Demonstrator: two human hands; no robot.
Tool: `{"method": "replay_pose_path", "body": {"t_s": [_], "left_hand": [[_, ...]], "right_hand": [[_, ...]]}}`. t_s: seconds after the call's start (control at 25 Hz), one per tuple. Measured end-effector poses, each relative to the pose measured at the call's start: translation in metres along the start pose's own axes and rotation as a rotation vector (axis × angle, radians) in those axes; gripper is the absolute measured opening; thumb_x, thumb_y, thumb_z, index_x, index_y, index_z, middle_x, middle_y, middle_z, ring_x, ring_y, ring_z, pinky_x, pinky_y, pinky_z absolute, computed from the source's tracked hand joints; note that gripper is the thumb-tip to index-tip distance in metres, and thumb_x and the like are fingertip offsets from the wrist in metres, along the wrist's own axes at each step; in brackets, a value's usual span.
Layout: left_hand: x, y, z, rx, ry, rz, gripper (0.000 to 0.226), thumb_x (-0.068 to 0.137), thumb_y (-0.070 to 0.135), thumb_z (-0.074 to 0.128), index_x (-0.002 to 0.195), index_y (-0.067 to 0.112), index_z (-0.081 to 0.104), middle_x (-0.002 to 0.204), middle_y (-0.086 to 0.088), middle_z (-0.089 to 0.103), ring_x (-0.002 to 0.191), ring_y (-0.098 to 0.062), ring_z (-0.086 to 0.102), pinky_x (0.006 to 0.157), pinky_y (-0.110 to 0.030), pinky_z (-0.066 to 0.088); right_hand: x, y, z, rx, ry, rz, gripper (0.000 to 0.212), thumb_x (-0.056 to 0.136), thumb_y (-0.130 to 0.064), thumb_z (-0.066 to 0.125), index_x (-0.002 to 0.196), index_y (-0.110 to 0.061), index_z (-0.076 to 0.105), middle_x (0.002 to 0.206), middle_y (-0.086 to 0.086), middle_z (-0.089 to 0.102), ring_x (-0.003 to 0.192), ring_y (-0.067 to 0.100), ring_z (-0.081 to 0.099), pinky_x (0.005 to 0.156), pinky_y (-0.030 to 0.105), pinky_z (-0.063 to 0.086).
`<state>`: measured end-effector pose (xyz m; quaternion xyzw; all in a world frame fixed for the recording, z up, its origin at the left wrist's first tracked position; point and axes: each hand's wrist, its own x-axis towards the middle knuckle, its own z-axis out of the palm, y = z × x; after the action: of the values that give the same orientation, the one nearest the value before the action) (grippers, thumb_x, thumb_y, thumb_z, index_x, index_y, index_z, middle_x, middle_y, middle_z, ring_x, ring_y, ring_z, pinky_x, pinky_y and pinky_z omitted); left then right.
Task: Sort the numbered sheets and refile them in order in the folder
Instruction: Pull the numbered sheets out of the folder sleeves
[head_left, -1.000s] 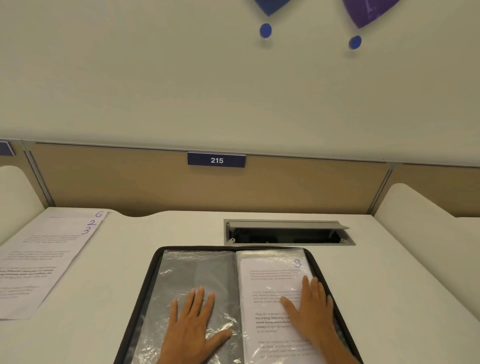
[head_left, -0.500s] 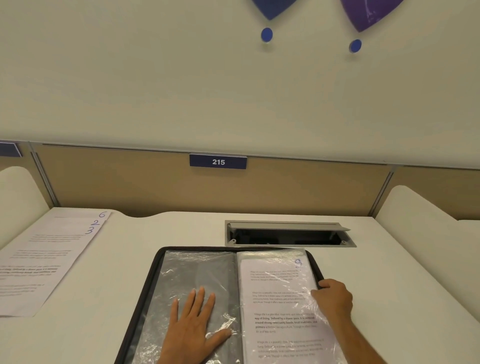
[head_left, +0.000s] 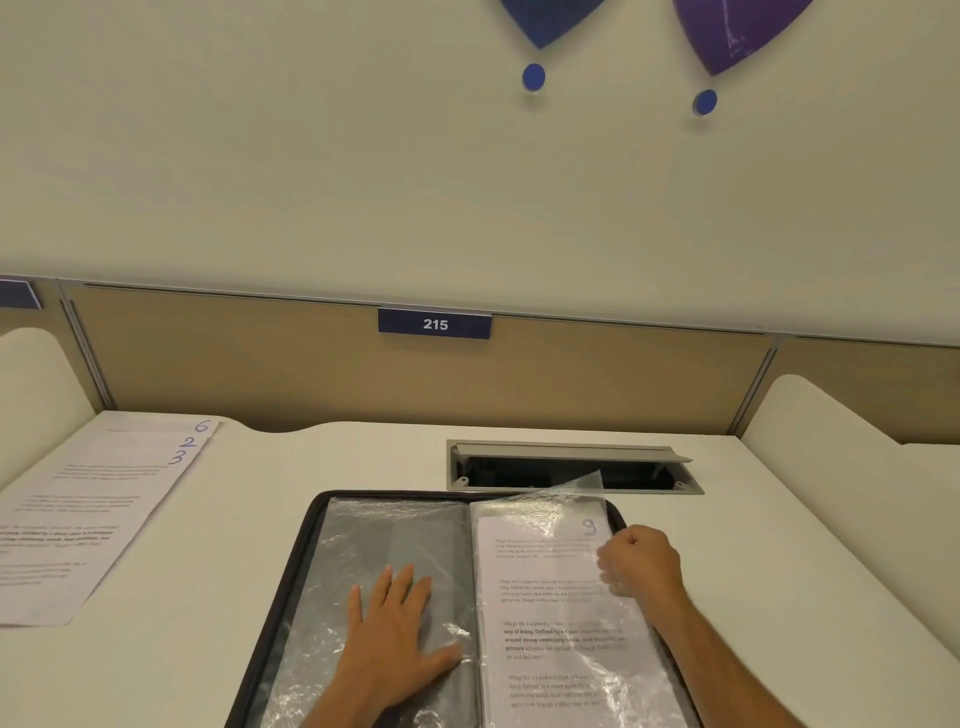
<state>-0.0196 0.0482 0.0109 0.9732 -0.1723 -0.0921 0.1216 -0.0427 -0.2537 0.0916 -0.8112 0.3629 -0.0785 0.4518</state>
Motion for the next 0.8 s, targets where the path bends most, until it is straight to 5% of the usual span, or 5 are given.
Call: {"method": "replay_pose_path", "body": {"t_s": [0.08, 0.2, 0.36, 0.6, 0.8], "left_hand": [[0.002, 0.020, -0.018, -0.228, 0.017, 0.016, 0.113, 0.064, 0.097, 0.034, 0.154, 0.031, 0.026, 0.164, 0.007, 0.020, 0.150, -0.017, 0.019, 0.123, -0.043, 0.016], [0.009, 0.057, -0.054, -0.830, 0.096, 0.001, 0.079, 0.074, 0.075, 0.061, 0.136, 0.027, 0.053, 0.137, 0.009, 0.057, 0.117, -0.006, 0.056, 0.100, -0.032, 0.050], [0.021, 0.081, -0.106, -1.213, 0.089, -0.061, 0.053, 0.081, 0.068, 0.066, 0.111, 0.025, 0.064, 0.105, 0.003, 0.070, 0.089, -0.017, 0.072, 0.078, -0.039, 0.062], [0.030, 0.049, -0.140, -1.156, 0.224, -0.255, 0.038, 0.081, 0.008, 0.075, 0.113, 0.019, 0.058, 0.097, -0.011, 0.068, 0.079, -0.024, 0.072, 0.054, -0.030, 0.059], [0.031, -0.016, -0.140, -1.077, 0.303, -0.348, 0.039, 0.077, -0.004, 0.068, 0.110, 0.015, 0.061, 0.096, -0.013, 0.070, 0.076, -0.025, 0.071, 0.053, -0.031, 0.058]], "right_hand": [[-0.009, -0.025, -0.003, 0.171, -0.128, 0.032, 0.011, 0.082, 0.002, 0.071, 0.090, -0.005, 0.069, 0.087, 0.016, 0.074, 0.075, 0.027, 0.075, 0.071, 0.040, 0.064], [-0.030, -0.063, -0.002, 0.336, -0.341, -0.008, 0.021, 0.083, 0.001, 0.074, 0.100, -0.011, 0.069, 0.097, 0.015, 0.075, 0.085, 0.027, 0.076, 0.073, 0.035, 0.061], [-0.060, -0.098, 0.017, 0.491, -0.578, -0.029, 0.017, 0.093, -0.012, 0.068, 0.108, -0.009, 0.075, 0.100, 0.013, 0.076, 0.090, 0.029, 0.075, 0.074, 0.036, 0.060], [-0.082, -0.105, 0.051, 0.744, -0.762, 0.047, 0.028, 0.101, -0.011, 0.046, 0.124, -0.004, 0.061, 0.113, 0.024, 0.072, 0.104, 0.042, 0.070, 0.097, 0.052, 0.054], [-0.062, -0.070, 0.070, 0.526, -0.474, 0.013, 0.019, 0.100, -0.026, 0.058, 0.111, -0.013, 0.067, 0.104, 0.012, 0.075, 0.097, 0.030, 0.073, 0.087, 0.043, 0.060]]}}
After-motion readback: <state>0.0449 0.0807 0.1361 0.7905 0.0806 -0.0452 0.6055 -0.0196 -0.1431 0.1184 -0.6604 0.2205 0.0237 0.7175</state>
